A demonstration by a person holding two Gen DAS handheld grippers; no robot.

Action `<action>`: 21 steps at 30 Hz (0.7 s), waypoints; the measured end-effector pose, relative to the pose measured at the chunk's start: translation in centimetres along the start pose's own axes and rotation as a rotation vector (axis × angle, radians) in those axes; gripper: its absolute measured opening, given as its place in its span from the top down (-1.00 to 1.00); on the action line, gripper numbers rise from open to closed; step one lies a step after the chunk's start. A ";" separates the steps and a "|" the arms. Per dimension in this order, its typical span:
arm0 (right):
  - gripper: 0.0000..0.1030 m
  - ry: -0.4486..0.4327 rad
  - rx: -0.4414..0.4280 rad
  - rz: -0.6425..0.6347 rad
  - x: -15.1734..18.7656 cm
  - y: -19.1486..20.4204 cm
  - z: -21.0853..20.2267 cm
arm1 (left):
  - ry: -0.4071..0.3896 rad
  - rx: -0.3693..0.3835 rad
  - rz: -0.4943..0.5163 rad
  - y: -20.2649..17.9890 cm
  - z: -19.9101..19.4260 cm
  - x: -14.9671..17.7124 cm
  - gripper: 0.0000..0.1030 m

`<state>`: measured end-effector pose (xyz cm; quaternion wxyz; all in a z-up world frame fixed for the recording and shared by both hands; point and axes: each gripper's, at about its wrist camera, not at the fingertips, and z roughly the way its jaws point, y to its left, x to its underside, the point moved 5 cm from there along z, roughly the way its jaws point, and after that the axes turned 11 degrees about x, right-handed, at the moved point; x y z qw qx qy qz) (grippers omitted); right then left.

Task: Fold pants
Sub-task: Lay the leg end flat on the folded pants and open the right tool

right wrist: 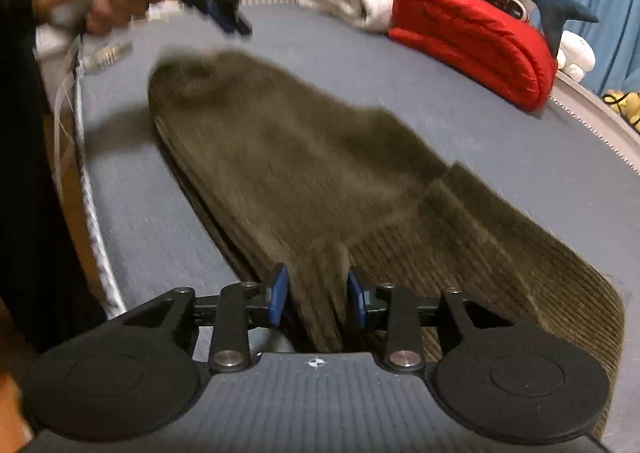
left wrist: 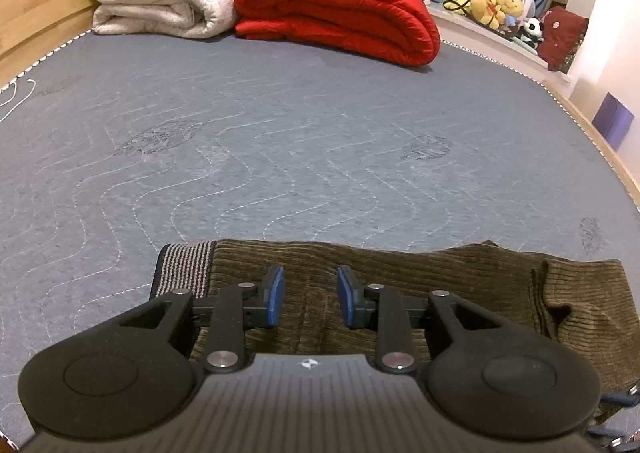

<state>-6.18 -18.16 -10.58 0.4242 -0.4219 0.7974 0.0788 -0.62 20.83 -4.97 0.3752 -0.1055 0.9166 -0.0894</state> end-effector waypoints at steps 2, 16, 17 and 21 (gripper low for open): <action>0.27 -0.036 -0.025 0.059 -0.8 -1.2 -0.8 | 0.005 0.000 0.001 0.1 0.1 0.0 0.36; 0.24 0.104 -0.023 0.160 1.4 -2.7 1.2 | 0.036 0.005 0.019 0.0 0.7 0.7 0.36; 0.26 0.129 -0.048 0.155 1.8 -2.5 1.4 | 0.050 0.006 0.018 0.0 0.9 1.0 0.36; 0.27 0.042 -0.036 0.255 0.7 -4.0 -0.2 | 0.103 0.000 0.046 -0.1 1.8 2.2 0.41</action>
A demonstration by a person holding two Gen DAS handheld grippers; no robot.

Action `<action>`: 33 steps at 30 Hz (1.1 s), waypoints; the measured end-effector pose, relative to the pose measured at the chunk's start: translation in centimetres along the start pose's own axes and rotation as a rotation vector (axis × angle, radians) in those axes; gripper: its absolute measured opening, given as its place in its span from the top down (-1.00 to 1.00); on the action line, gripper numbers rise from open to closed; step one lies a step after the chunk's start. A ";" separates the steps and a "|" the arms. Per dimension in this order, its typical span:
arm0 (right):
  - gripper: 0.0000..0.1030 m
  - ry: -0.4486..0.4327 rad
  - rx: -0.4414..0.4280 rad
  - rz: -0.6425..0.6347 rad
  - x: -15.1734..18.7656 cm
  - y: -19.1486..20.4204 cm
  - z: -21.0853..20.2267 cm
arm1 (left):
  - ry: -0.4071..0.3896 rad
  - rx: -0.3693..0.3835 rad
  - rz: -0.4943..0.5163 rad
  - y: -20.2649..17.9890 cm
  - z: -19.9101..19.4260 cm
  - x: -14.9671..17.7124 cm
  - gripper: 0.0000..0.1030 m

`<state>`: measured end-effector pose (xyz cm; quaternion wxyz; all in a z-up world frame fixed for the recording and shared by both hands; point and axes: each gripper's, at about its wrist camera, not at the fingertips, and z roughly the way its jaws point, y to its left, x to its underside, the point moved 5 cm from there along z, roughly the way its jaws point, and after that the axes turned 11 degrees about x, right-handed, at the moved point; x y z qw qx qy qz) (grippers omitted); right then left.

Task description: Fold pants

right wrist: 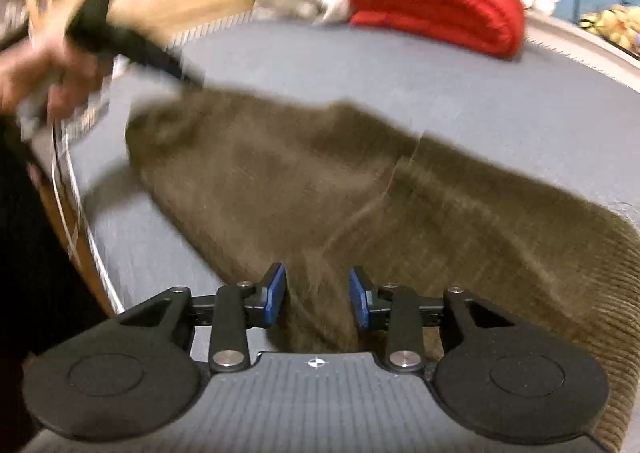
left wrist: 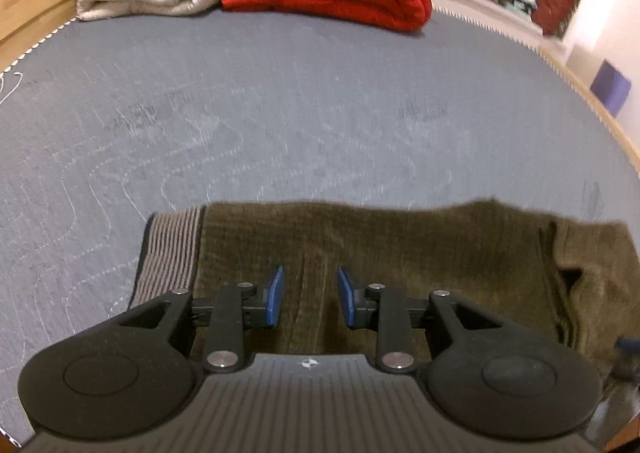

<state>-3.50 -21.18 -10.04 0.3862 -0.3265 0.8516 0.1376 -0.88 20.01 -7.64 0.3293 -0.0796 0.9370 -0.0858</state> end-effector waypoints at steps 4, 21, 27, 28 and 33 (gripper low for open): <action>0.25 0.025 0.010 0.009 0.1 -0.3 0.8 | 0.038 -0.015 0.053 -0.3 0.9 1.1 0.57; -0.14 -0.136 0.232 0.334 1.5 -4.4 -5.8 | -0.044 0.075 0.074 -4.3 -0.9 0.2 0.62; -0.20 -0.137 0.547 0.620 5.7 -9.8 -8.5 | -0.055 0.159 0.136 -11.3 -2.0 3.4 0.62; -0.22 -0.125 0.589 0.645 6.2 -10.5 -8.6 | -0.041 0.176 0.138 -12.5 -1.8 4.3 0.61; -0.37 -0.046 0.721 0.778 8.8 -13.2 -8.1 | 0.022 0.178 0.124 -15.6 0.1 8.8 0.61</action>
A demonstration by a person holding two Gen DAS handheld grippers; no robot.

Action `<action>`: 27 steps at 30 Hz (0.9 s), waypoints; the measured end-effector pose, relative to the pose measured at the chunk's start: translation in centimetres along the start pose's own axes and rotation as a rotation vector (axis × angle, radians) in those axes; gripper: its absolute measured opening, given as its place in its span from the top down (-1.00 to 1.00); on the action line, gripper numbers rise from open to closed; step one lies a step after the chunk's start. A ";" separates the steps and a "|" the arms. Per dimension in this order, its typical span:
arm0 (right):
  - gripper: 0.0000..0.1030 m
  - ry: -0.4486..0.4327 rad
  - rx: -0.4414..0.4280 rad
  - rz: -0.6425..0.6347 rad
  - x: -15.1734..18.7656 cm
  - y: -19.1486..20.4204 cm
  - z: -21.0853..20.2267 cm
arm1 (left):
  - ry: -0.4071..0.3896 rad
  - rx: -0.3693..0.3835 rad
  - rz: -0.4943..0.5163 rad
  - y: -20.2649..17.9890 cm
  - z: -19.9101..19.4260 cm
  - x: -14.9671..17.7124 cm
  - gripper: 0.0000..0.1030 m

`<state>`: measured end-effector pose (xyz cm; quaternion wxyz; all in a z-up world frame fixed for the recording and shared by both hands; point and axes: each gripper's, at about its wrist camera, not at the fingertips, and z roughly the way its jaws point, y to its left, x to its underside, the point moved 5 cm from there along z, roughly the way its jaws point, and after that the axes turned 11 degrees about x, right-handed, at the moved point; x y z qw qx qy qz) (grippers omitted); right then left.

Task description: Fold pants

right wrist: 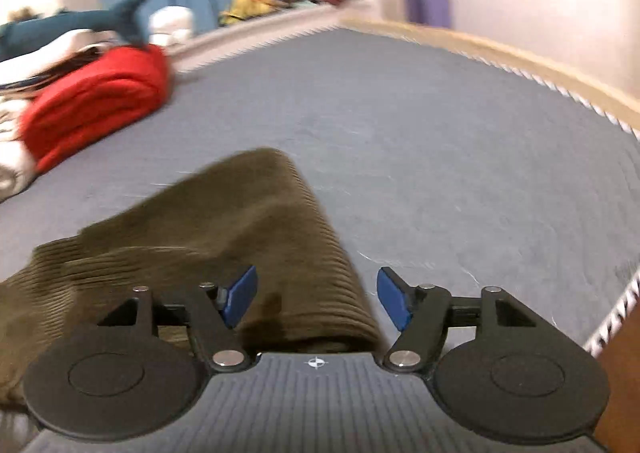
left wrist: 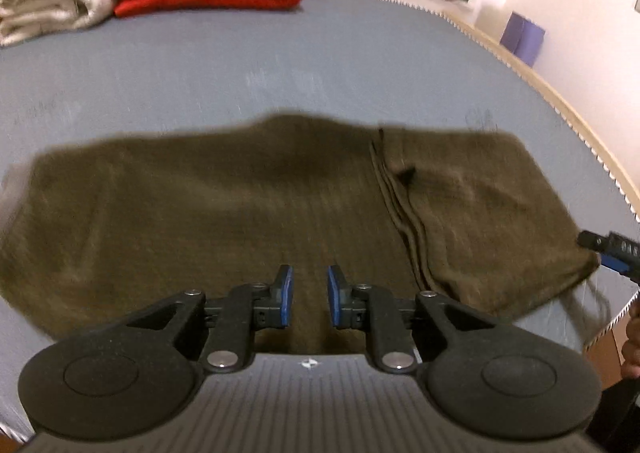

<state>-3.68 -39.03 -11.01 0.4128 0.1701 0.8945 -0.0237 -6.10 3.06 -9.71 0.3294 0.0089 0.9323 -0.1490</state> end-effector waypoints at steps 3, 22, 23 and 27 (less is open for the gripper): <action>-0.47 0.065 0.022 0.046 1.2 -0.4 2.0 | 0.026 -0.012 -0.028 -0.4 1.5 1.4 0.62; 0.43 -0.095 -0.127 0.091 -0.4 3.7 -1.7 | 0.004 0.172 0.072 -7.1 5.8 1.0 0.47; 0.45 -0.140 -0.154 0.059 -0.6 4.8 -2.6 | -0.005 0.180 0.043 -6.6 5.2 0.7 0.47; 0.46 -0.293 -0.272 -0.116 -0.9 10.9 -6.2 | -0.097 0.191 -0.030 -3.6 2.3 -1.0 0.47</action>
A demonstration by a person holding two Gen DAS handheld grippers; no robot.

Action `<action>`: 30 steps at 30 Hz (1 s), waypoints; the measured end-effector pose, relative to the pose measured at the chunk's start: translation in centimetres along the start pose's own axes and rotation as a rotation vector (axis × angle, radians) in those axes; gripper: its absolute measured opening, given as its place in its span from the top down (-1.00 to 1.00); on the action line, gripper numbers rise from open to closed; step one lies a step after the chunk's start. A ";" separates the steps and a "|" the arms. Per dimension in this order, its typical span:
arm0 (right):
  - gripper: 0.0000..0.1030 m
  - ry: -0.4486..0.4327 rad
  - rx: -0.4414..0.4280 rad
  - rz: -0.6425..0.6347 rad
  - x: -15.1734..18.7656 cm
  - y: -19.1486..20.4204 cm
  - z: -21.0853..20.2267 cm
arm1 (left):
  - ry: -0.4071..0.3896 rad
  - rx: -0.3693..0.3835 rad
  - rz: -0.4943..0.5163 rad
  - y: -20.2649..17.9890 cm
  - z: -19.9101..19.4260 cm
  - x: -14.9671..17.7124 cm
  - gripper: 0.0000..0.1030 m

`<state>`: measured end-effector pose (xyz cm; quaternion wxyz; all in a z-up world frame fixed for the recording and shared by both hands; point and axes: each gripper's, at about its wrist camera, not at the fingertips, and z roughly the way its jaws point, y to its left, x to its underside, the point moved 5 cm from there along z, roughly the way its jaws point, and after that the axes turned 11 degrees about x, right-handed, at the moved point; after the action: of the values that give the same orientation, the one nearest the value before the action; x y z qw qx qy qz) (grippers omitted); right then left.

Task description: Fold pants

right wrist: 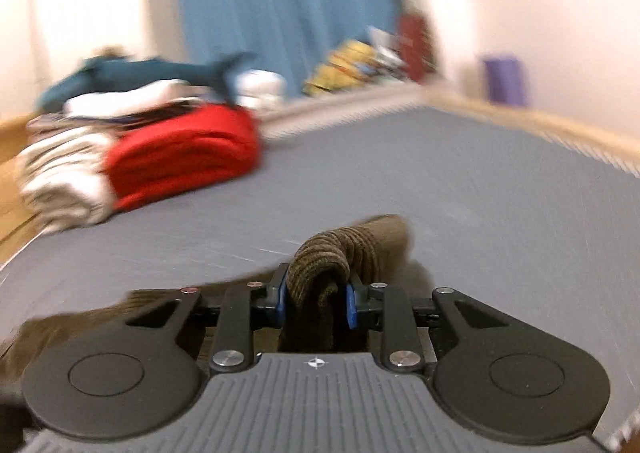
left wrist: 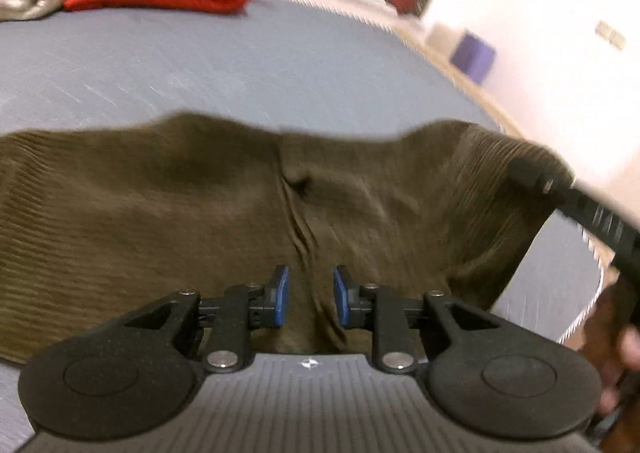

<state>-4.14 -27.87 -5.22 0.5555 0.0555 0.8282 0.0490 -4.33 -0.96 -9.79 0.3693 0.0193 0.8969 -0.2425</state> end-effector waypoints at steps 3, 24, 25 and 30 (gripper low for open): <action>0.46 -0.025 -0.109 -0.170 0.4 5.1 -0.6 | -0.064 0.011 -0.055 1.8 -2.1 -1.4 0.47; 0.49 -0.020 -0.279 -0.644 6.7 17.4 -3.7 | 0.035 0.298 -0.295 4.3 1.2 -3.6 -0.01; 0.49 -0.017 -0.278 -0.634 6.5 17.3 -3.7 | 0.040 0.294 -0.283 4.1 1.3 -3.5 0.00; 0.48 -0.005 -0.276 -0.611 6.1 17.0 -3.2 | 0.030 0.284 -0.249 3.7 1.2 -3.3 0.40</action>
<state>-8.75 -10.26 -7.12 0.5488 -0.2712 0.7907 -0.0082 -0.35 2.28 -9.81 0.3163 -0.0363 0.8545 -0.4104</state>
